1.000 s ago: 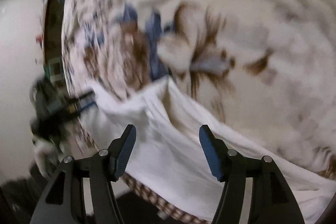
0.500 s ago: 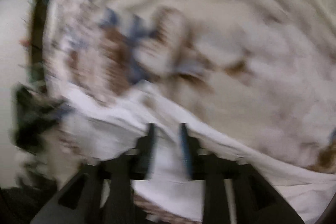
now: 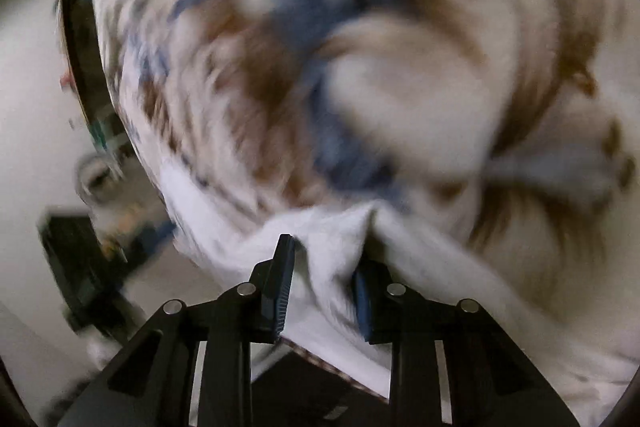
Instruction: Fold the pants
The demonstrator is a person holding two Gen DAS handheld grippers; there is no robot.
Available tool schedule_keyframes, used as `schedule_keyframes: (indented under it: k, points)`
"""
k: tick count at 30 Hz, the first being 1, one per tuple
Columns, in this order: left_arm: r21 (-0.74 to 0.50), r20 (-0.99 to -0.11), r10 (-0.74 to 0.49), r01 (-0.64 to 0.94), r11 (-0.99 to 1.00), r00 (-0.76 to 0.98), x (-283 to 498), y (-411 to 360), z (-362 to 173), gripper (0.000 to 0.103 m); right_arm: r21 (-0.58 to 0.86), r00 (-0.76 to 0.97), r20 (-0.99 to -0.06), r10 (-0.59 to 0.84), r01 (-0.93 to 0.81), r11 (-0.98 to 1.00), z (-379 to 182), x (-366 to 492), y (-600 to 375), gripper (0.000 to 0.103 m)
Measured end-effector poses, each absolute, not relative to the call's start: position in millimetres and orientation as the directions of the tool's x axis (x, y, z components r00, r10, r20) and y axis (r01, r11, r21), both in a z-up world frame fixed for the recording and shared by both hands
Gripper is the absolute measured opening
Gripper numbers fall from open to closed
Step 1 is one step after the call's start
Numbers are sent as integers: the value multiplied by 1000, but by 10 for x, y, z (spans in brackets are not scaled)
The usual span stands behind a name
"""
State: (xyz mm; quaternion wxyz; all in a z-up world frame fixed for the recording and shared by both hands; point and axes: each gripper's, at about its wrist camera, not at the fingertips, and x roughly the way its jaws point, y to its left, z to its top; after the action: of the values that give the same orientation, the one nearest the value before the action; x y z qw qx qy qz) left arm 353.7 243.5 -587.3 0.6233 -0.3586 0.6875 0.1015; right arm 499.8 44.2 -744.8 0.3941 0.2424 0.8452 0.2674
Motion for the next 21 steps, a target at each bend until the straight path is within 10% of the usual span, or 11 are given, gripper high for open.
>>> schedule_keyframes:
  k: [3,7,21]
  points:
    - [-309,-927,-373,-625,717,32,3533,2422,-5905,61,659,-545,-434,718,351,665,-7751,5006,435,54]
    - [-285,-931,-365,-628,724,1,3518,2439,-6021,61,633,-542,-559,627,210,746,-7456,5045,355,13]
    - [-295,-927,-374,-648,702,17,3450,2598,-5970,61,438,-213,-889,405,-139,888,-6152,5309,41,15]
